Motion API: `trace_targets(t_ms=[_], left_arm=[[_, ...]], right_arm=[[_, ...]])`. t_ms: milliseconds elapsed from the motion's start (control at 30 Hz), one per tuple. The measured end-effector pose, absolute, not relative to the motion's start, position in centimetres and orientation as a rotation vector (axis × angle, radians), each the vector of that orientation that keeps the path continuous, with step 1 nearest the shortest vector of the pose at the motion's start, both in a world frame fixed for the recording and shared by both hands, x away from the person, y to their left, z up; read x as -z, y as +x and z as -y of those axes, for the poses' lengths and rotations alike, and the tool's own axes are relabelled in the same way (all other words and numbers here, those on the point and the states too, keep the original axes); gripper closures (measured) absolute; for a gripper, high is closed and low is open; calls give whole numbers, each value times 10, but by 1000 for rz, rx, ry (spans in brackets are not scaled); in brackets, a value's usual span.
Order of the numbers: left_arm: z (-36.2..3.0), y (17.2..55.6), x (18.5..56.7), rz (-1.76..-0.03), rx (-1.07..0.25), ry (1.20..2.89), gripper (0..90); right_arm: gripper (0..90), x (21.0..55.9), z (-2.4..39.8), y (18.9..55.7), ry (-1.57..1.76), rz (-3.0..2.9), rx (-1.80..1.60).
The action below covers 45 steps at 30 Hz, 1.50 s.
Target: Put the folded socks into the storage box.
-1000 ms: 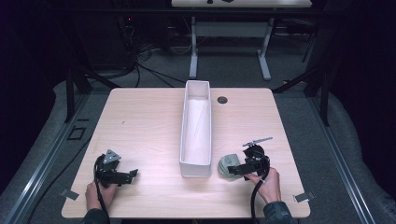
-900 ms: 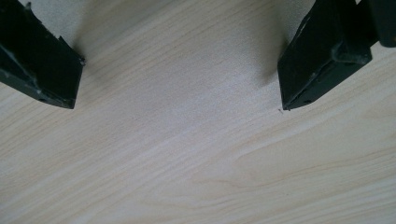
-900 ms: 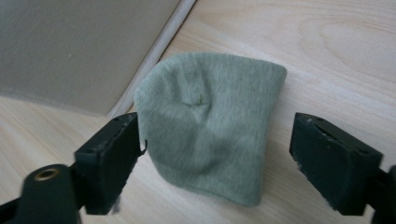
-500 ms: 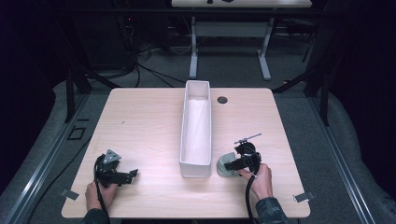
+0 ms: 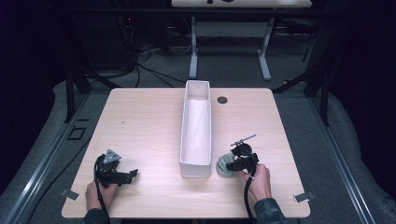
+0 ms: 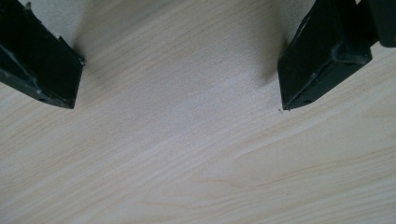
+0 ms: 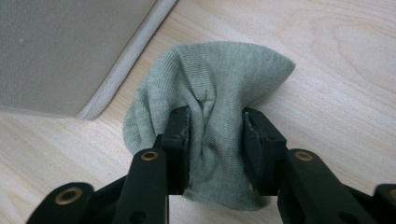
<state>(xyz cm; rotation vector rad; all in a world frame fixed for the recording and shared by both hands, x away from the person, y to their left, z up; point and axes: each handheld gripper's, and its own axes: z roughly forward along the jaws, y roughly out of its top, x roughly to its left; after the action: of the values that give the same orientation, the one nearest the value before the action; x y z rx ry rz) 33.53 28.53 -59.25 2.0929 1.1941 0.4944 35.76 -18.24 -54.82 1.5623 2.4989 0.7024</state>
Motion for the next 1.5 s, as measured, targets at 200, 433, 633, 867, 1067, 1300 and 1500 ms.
trace_targets(t_ms=[200,433,633,867,1067,1300,1500], left_arm=[[-285,335,593,-1194,-494,2092,0],[-285,335,593,-1195,-494,2091,0],[-285,335,593,-1194,-494,2092,0],[-285,336,593,-1196,-494,2092,0],[-285,336,592,-1195,-493,2092,0],[-285,336,592,-1195,-493,2092,0],[-285,336,593,-1198,-492,2090,0]], right_arm=[[696,548,180,355,1518,-2496,-699],[727,548,176,350,1489,-2465,-678],[736,548,183,349,1529,-2444,-751],[742,545,185,348,1523,-2443,-759],[744,537,184,346,1499,-2443,-756],[744,527,185,346,1479,-2460,-737],[745,518,187,346,1466,-2468,-730]])
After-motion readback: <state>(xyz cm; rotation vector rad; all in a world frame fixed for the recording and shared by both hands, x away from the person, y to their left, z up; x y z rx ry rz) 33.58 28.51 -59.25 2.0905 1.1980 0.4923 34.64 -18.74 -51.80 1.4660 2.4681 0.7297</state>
